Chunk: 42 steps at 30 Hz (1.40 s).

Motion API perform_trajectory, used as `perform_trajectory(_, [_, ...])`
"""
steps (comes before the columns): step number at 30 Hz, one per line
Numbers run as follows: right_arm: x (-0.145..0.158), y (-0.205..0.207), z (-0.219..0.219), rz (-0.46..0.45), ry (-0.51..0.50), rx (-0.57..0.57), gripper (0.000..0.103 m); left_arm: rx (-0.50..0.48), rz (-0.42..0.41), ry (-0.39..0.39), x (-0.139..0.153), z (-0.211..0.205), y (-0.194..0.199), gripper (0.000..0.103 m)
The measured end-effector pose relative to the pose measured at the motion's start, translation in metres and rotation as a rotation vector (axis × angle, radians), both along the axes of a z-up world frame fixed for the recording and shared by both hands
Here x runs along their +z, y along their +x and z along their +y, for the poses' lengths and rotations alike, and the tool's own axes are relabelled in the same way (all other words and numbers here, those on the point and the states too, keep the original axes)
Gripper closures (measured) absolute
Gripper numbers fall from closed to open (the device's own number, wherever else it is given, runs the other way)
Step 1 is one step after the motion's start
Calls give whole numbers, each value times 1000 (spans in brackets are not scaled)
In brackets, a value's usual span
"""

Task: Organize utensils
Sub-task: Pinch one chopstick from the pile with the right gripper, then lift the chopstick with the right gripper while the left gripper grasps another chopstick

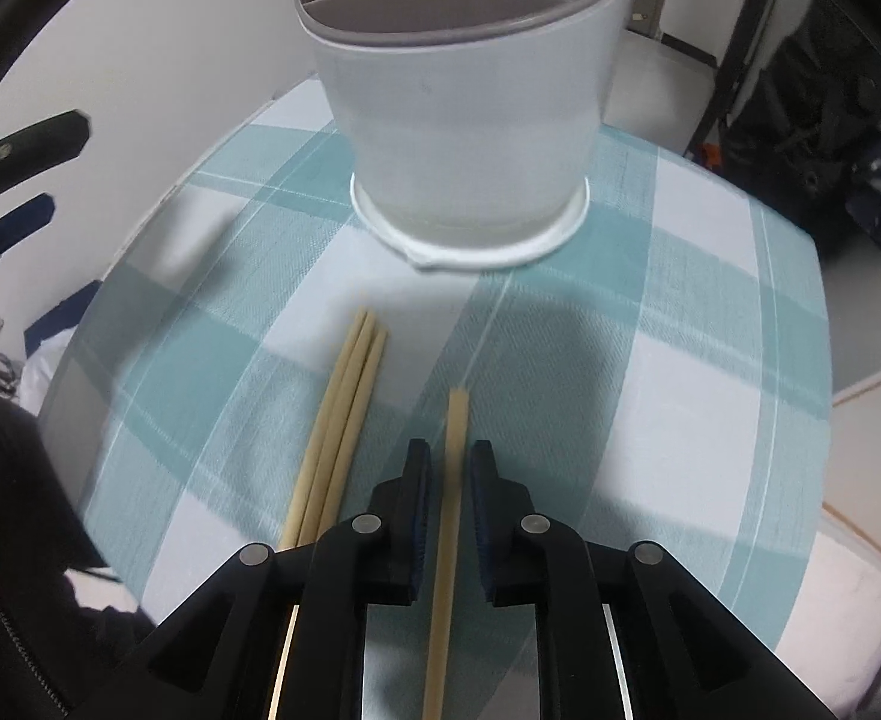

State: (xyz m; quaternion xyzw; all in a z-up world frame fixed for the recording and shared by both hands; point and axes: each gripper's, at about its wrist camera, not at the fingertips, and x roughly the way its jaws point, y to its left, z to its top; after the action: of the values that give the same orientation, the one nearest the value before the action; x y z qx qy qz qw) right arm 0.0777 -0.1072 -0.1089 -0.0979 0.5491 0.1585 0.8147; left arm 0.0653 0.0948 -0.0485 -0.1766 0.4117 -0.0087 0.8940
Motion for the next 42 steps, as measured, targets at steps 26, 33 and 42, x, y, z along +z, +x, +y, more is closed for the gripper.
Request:
perform_trajectory(26, [55, 4, -120, -121, 703, -334, 97, -322, 241, 120, -42, -90, -16, 13])
perform_trajectory(33, [33, -7, -156, -132, 835, -424, 97, -350, 283, 239, -53, -104, -15, 13])
perform_trajectory(42, [44, -16, -183, -211, 841, -437, 97, -317, 319, 269, -55, -97, -5, 12])
